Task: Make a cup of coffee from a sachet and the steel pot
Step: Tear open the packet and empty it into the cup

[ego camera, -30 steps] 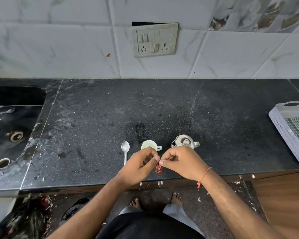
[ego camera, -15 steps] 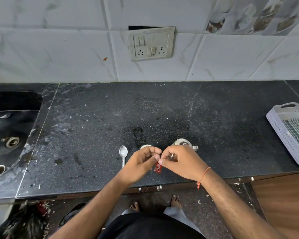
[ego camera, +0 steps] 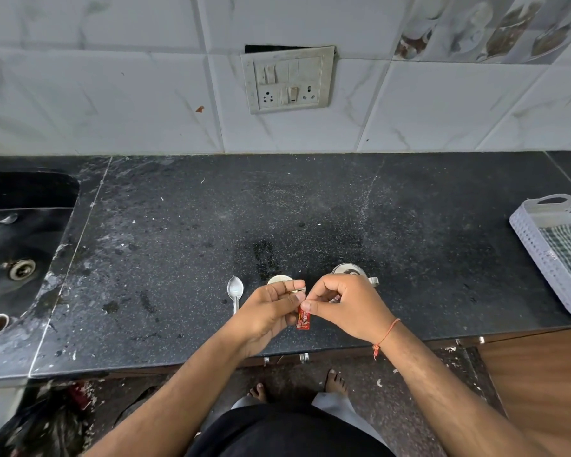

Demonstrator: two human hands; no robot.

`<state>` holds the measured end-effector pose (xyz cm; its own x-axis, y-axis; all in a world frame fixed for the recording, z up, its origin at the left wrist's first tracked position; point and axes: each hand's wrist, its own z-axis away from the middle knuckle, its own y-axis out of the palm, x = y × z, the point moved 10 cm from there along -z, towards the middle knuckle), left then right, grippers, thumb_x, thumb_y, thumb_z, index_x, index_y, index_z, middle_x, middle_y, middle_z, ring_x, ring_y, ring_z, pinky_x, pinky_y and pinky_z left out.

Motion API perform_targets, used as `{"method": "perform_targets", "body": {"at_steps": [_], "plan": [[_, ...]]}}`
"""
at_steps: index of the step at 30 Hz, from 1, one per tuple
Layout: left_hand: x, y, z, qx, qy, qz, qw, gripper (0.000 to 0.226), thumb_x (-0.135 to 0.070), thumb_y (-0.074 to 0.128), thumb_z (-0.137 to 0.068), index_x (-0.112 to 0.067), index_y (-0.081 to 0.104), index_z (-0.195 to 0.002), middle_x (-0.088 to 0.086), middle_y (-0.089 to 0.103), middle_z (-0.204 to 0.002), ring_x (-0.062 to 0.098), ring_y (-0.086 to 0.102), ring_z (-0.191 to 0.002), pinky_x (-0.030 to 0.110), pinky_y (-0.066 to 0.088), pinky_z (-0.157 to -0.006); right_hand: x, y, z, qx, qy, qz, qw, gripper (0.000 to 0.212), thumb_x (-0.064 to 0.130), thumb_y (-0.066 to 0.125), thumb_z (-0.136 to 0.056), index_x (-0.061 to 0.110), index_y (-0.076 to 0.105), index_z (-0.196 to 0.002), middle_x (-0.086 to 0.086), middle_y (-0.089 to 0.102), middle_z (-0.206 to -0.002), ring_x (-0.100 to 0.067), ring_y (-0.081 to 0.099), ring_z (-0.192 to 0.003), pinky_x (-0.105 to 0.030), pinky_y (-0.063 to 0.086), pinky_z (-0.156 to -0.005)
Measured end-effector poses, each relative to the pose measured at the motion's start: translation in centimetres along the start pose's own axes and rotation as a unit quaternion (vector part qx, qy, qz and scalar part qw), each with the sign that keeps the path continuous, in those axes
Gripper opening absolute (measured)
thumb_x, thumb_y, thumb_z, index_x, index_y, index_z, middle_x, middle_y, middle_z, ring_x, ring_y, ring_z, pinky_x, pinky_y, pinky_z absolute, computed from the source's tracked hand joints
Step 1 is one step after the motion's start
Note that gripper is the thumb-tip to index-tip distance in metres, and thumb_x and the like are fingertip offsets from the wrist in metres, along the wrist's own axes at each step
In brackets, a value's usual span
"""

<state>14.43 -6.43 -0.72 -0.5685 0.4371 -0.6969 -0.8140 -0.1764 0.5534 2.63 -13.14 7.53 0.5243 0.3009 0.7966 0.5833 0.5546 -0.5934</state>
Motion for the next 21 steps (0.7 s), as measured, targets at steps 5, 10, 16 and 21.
{"method": "perform_targets", "body": {"at_steps": [5, 10, 16, 21], "plan": [[0.2, 0.0, 0.0, -0.019, -0.021, 0.034, 0.999, 0.031, -0.002, 0.072, -0.095, 0.005, 0.068, -0.126, 0.015, 0.071, -0.095, 0.016, 0.063, -0.077, 0.02, 0.057, -0.062, 1.3, 0.0, 0.0, -0.028, -0.067, 0.04, 0.997, 0.01, 0.022, 0.09, -0.084, 0.026, 0.081, -0.082, 0.013, 0.073, -0.081, -0.011, 0.071, -0.078, -0.015, 0.051, -0.07], [0.3, 0.2, 0.4, -0.025, -0.029, 0.046, 0.998, 0.012, 0.0, 0.068, -0.099, 0.002, 0.072, -0.11, 0.012, 0.073, -0.087, 0.012, 0.067, -0.07, 0.019, 0.057, -0.063, 2.6, 0.1, 0.6, -0.061, -0.137, 0.096, 0.984, 0.009, 0.025, 0.083, -0.088, 0.028, 0.078, -0.082, 0.015, 0.069, -0.082, -0.009, 0.067, -0.074, -0.034, 0.054, -0.065], [0.8, 0.2, 0.5, -0.052, -0.04, 0.078, 0.995, 0.008, -0.002, 0.067, -0.102, 0.001, 0.073, -0.106, 0.011, 0.071, -0.084, 0.011, 0.064, -0.069, 0.018, 0.055, -0.061, 4.6, 0.0, 1.9, -0.108, -0.233, 0.128, 0.958, 0.008, 0.015, 0.08, -0.093, 0.019, 0.08, -0.086, 0.011, 0.073, -0.089, -0.008, 0.068, -0.076, -0.036, 0.055, -0.063], [-0.2, 0.5, 0.6, -0.049, -0.004, 0.07, 0.996, 0.019, -0.014, 0.076, -0.09, -0.003, 0.075, -0.105, 0.01, 0.073, -0.089, 0.011, 0.064, -0.073, 0.018, 0.054, -0.062, 4.0, -1.1, 1.3, -0.129, -0.194, 0.079, 0.969, 0.005, 0.021, 0.085, -0.092, 0.019, 0.081, -0.089, 0.013, 0.073, -0.091, -0.004, 0.068, -0.079, -0.029, 0.056, -0.068]]}}
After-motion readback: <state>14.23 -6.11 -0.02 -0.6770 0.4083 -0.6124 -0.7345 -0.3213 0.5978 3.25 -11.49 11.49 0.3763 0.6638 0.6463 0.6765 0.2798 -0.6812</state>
